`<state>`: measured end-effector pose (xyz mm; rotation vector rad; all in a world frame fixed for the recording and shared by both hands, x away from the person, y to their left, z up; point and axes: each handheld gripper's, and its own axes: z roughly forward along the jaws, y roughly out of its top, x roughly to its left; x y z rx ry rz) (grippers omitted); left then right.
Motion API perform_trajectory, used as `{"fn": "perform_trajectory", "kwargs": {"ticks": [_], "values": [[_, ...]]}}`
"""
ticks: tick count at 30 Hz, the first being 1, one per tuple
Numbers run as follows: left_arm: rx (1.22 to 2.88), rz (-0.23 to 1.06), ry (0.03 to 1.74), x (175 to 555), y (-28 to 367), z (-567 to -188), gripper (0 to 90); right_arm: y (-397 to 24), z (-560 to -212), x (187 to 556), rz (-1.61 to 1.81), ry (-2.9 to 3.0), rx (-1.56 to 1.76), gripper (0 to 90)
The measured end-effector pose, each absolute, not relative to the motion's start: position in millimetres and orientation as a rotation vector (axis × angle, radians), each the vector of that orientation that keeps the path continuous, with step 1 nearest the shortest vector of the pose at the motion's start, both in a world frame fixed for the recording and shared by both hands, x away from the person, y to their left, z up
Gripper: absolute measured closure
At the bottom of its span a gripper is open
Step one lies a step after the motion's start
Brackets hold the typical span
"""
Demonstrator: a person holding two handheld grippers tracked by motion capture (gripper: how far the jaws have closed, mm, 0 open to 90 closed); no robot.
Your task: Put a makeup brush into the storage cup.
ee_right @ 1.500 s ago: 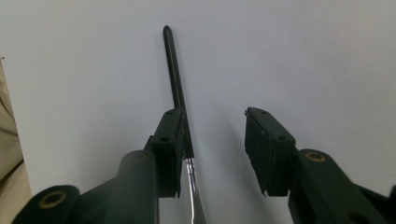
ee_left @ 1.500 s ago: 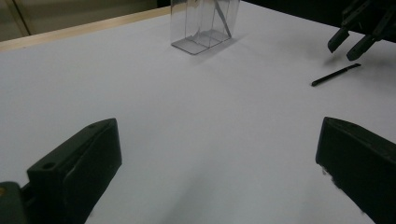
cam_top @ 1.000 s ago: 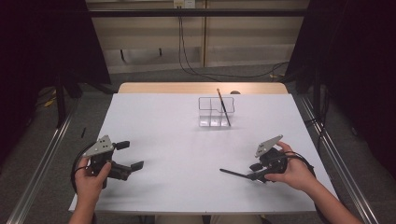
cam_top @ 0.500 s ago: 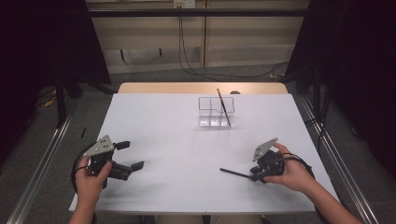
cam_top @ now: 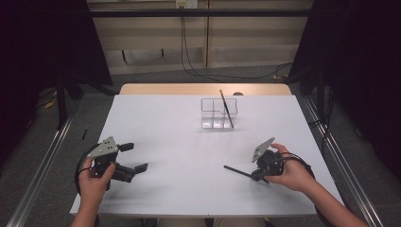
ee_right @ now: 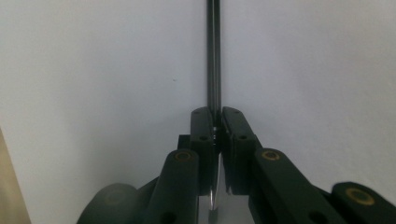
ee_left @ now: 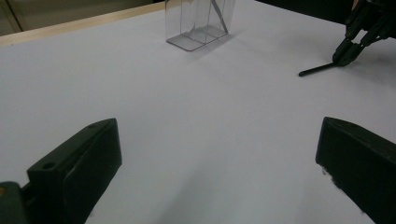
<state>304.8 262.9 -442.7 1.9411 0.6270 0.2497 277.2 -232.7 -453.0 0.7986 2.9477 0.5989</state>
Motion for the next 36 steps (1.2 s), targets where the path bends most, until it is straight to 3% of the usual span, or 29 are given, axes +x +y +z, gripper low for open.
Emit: {"fn": "perform_trajectory", "kwargs": {"ticks": [36], "values": [[1.912,0.222,0.604,311.8,250.4,-435.4,0.3,-219.3,-444.0,291.3,0.524,2.996,0.815,84.7]]}}
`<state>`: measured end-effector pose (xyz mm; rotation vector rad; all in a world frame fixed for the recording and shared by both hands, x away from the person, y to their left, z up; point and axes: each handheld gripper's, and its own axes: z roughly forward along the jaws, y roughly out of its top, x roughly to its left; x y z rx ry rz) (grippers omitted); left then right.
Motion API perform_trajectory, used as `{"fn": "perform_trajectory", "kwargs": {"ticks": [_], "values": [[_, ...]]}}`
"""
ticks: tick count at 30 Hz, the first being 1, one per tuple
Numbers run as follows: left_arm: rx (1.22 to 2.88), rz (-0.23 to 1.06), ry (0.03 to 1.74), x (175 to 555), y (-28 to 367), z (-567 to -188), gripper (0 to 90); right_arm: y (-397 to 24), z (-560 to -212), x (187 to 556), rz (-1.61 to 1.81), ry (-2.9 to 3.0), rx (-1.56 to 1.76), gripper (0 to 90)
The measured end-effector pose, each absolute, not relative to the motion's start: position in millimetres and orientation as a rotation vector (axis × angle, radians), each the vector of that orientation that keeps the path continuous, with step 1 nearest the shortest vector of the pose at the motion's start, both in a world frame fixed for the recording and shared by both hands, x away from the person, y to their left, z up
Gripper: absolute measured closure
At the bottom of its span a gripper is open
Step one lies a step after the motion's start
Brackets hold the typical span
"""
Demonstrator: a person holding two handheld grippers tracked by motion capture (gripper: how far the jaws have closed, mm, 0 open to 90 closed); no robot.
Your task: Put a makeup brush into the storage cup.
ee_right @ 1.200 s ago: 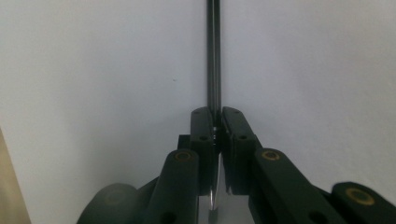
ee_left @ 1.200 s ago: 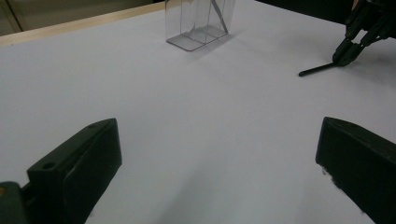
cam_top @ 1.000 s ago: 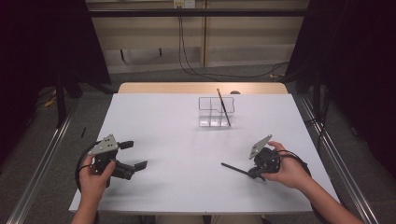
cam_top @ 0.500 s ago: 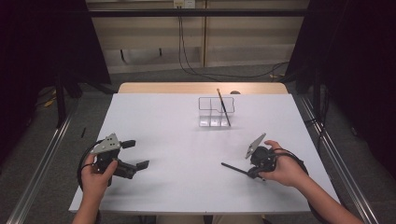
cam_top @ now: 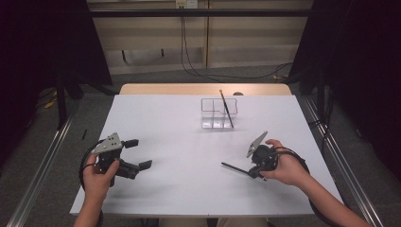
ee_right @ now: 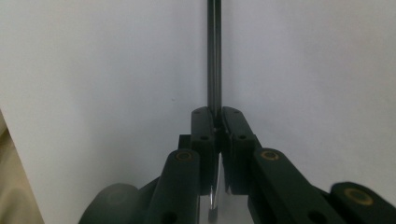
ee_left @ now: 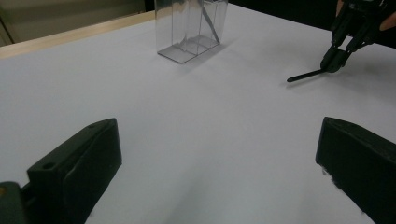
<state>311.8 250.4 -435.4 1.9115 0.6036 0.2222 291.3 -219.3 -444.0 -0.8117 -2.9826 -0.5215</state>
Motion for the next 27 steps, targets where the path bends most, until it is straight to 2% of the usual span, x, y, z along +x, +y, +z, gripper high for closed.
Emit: {"fn": "perform_trajectory", "kwargs": {"ticks": [27], "values": [[1.918,0.094,0.502,324.8,203.5,-423.1,0.3,-190.7,-410.6,303.4,-0.656,-3.025,-0.608,84.7]]}}
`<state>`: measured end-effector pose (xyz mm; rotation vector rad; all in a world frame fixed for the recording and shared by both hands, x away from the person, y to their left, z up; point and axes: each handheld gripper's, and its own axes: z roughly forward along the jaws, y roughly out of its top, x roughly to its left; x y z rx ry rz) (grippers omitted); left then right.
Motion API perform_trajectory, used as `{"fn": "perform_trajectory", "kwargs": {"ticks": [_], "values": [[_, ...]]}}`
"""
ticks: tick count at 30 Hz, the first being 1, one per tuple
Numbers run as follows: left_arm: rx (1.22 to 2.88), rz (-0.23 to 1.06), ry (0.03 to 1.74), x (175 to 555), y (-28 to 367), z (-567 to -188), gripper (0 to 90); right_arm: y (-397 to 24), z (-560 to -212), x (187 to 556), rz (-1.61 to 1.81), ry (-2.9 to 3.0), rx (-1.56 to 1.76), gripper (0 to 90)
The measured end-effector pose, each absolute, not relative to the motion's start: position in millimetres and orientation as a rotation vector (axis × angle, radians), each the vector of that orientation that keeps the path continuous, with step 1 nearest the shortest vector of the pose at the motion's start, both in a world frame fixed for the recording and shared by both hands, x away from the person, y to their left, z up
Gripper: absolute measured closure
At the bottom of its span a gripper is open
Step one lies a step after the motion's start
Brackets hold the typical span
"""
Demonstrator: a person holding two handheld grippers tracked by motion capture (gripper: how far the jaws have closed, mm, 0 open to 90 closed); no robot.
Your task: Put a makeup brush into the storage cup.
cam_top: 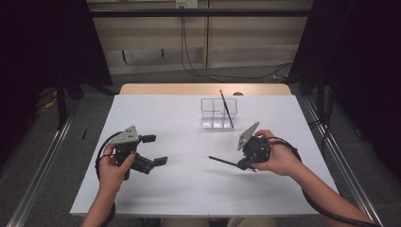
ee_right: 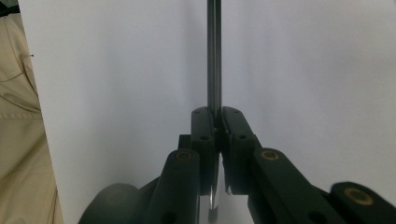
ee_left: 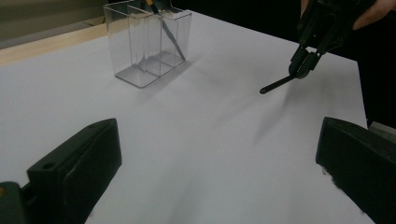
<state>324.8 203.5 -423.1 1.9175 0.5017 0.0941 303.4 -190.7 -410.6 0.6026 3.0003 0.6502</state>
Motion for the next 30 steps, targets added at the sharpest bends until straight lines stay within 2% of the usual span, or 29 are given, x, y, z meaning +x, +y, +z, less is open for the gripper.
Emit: {"fn": "perform_trajectory", "kwargs": {"ticks": [19,30], "values": [[2.02,-0.039,0.387,330.7,159.7,-417.0,0.3,-177.6,-395.8,304.1,0.662,3.005,0.53,84.7],[2.054,-0.101,0.379,329.4,133.2,-414.8,0.2,-164.8,-396.3,305.7,0.68,3.019,0.469,84.7]]}}
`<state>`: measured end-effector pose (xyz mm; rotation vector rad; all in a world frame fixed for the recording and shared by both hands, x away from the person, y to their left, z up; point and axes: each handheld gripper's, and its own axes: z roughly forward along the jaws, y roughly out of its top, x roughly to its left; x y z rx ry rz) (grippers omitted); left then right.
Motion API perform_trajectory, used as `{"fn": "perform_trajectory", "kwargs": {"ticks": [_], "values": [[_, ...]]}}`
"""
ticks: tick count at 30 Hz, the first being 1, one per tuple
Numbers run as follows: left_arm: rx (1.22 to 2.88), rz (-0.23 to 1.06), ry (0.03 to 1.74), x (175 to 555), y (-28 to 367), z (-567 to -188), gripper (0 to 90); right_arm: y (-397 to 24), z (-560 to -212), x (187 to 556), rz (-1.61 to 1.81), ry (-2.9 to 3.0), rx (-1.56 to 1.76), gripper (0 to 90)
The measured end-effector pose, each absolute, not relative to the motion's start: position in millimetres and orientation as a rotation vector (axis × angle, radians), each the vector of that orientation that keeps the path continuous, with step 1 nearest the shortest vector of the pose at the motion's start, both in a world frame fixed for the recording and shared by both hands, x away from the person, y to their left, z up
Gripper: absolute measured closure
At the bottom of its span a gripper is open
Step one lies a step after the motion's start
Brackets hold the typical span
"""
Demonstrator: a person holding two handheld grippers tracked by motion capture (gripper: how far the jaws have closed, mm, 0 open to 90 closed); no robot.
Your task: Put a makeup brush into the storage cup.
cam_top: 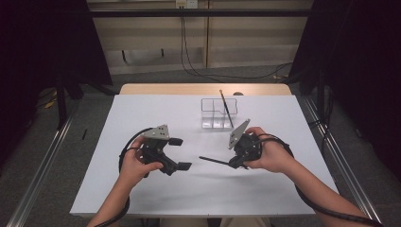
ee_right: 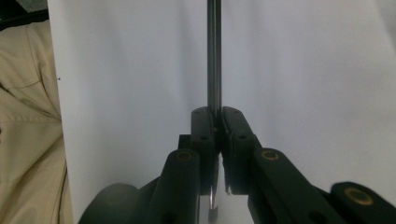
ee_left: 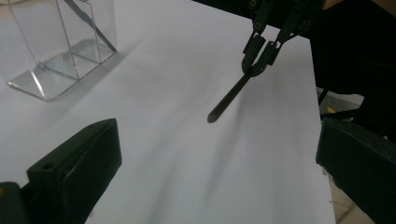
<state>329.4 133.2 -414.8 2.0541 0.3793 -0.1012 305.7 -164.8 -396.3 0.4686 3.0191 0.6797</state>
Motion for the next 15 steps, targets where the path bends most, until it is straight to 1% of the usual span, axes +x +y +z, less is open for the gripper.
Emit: {"fn": "perform_trajectory", "kwargs": {"ticks": [2,7,10,15], "values": [[2.059,-0.13,0.392,330.2,130.2,-414.5,0.2,-162.1,-395.7,305.3,0.683,3.021,0.47,84.7],[2.08,-0.154,0.459,333.7,123.7,-414.9,0.1,-157.0,-392.6,305.9,0.679,3.022,0.444,84.7],[2.104,-0.142,0.467,334.3,119.7,-415.1,0.8,-154.7,-390.6,306.4,0.674,3.024,0.43,84.7],[2.125,-0.134,0.444,335.0,114.2,-415.3,7.3,-151.3,-389.3,308.3,0.662,3.027,0.419,84.7]]}}
